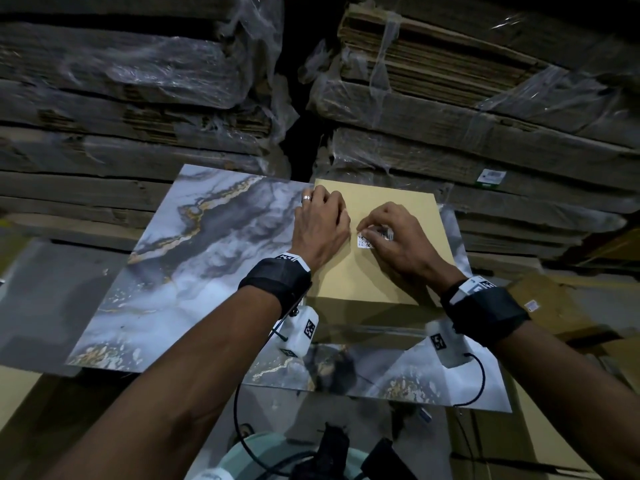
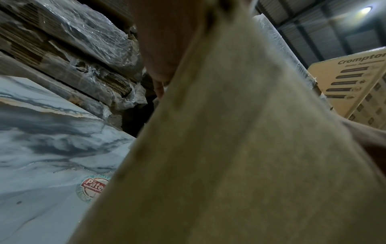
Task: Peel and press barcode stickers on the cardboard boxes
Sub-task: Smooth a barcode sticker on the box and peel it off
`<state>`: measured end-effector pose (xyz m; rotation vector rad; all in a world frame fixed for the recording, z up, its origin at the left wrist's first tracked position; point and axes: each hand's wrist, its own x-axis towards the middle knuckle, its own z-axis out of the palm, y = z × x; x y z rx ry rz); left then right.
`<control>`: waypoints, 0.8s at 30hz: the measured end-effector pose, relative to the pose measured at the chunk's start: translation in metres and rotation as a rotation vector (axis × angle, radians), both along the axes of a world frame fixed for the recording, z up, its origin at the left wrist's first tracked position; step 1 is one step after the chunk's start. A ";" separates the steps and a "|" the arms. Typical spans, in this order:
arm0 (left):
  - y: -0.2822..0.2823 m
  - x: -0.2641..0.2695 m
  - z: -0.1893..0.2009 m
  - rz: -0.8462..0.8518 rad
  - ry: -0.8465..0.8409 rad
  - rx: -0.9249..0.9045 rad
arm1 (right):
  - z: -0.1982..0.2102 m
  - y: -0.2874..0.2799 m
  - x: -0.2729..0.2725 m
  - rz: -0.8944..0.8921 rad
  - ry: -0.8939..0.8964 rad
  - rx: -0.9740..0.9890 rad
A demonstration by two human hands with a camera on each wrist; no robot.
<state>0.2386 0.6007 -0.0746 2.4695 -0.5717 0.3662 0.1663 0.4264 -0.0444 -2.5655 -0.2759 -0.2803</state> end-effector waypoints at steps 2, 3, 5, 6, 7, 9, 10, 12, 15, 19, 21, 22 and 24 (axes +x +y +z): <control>0.000 0.000 0.000 0.003 0.002 -0.005 | -0.001 -0.003 -0.001 -0.024 0.030 0.127; 0.000 0.000 0.000 0.004 0.003 -0.005 | -0.001 -0.004 -0.001 -0.028 0.050 0.178; 0.000 0.000 0.000 0.004 0.002 -0.001 | -0.001 -0.007 0.000 -0.034 0.095 0.243; -0.001 -0.001 0.000 0.005 -0.001 0.001 | 0.000 -0.008 0.001 -0.042 0.120 0.269; 0.000 -0.001 0.000 0.006 -0.005 0.001 | 0.000 -0.008 0.003 -0.049 0.144 0.289; 0.000 0.000 -0.001 0.003 -0.014 0.005 | 0.001 -0.008 0.005 -0.053 0.182 0.315; 0.000 0.000 -0.001 0.001 -0.018 0.008 | 0.001 -0.008 0.006 -0.053 0.196 0.330; 0.000 0.000 -0.002 0.000 -0.023 0.008 | 0.001 -0.007 0.008 -0.059 0.212 0.351; 0.000 0.000 -0.002 0.000 -0.025 0.011 | 0.003 -0.005 0.010 -0.069 0.222 0.362; 0.001 0.000 -0.003 -0.007 -0.027 0.008 | 0.006 -0.003 0.009 -0.081 0.256 0.374; 0.000 0.000 -0.002 -0.009 -0.027 0.012 | 0.007 0.001 0.005 -0.113 0.244 0.403; 0.000 0.000 -0.002 -0.009 -0.024 0.015 | 0.007 0.003 0.002 -0.138 0.223 0.403; 0.000 0.000 -0.001 -0.009 -0.015 0.023 | 0.005 0.007 -0.005 -0.182 0.150 0.325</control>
